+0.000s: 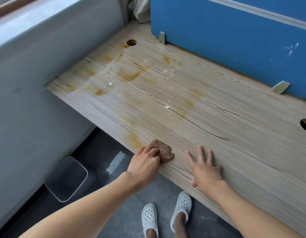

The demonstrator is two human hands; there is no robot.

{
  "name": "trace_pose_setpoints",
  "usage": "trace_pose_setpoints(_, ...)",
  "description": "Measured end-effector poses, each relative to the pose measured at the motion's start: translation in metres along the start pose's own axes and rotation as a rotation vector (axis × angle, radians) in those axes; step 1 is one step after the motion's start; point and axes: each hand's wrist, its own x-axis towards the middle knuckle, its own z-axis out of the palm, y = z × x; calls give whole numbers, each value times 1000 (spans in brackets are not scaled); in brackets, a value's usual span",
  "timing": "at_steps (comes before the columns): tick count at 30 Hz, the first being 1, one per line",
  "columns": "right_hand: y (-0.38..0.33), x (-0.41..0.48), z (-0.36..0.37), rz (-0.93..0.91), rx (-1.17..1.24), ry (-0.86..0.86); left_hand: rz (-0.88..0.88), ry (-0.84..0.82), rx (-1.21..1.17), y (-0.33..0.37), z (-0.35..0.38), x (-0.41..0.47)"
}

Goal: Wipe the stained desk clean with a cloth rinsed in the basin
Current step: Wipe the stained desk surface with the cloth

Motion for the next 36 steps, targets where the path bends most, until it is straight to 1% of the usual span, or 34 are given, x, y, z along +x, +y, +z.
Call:
trace_pose_setpoints(3, -7, 3, -7, -45, 8, 21, 11, 17, 3, 7, 7, 0)
trace_pose_setpoints(5, -17, 7, -12, -95, 49, -17, 60, -25, 53, 6, 9, -1)
trace_pose_setpoints(7, -27, 12, -13, -96, 60, -60, 78, -53, 82, -4, 8, -3)
trace_pose_setpoints(10, -34, 17, -11, -74, 17, -65, -3, -21, 70, -24, 3, 1)
trace_pose_setpoints(13, -36, 17, -8, -55, -7, -52, -62, -6, 49, -21, 10, 6)
trace_pose_setpoints(17, -38, 17, -9, -54, -16, -35, 73, -36, -9, -21, 20, 0)
trace_pose_setpoints(18, -38, 17, -9, -55, -24, -35, 81, -27, -7, -27, 18, 2)
trace_pose_setpoints(19, -38, 17, -9, -58, -34, -36, 60, -24, -19, -33, 15, 6)
trace_pose_setpoints(22, -33, 17, -15, -82, -51, -13, -105, 11, -73, -38, 14, 19)
trace_pose_setpoints(23, -28, 19, -21, -91, -41, 14, -113, 33, -108, -34, 17, 21)
trace_pose_setpoints(25, -14, 26, -35, -76, 28, 67, -46, 42, -155, -22, 23, 17)
trace_pose_setpoints(27, -1, 34, -43, -19, 93, 54, 40, 39, -158, -19, 23, 12)
trace_pose_setpoints(28, 4, 37, -44, -1, 111, 39, 54, 46, -145, -22, 20, 13)
trace_pose_setpoints(30, 6, 39, -41, 10, 108, 38, 2, 90, -130, -33, 19, 21)
trace_pose_setpoints(32, 4, 39, -37, 20, 90, 68, -101, 133, -140, -34, 17, 31)
trace_pose_setpoints(33, 2, 39, -37, 29, 82, 79, -112, 171, -161, -31, 20, 34)
trace_pose_setpoints(34, 1, 38, -38, 32, 72, 83, -93, 186, -188, -26, 25, 35)
trace_pose_setpoints(36, 0, 39, -40, 29, 56, 93, 23, 140, -208, -17, 30, 30)
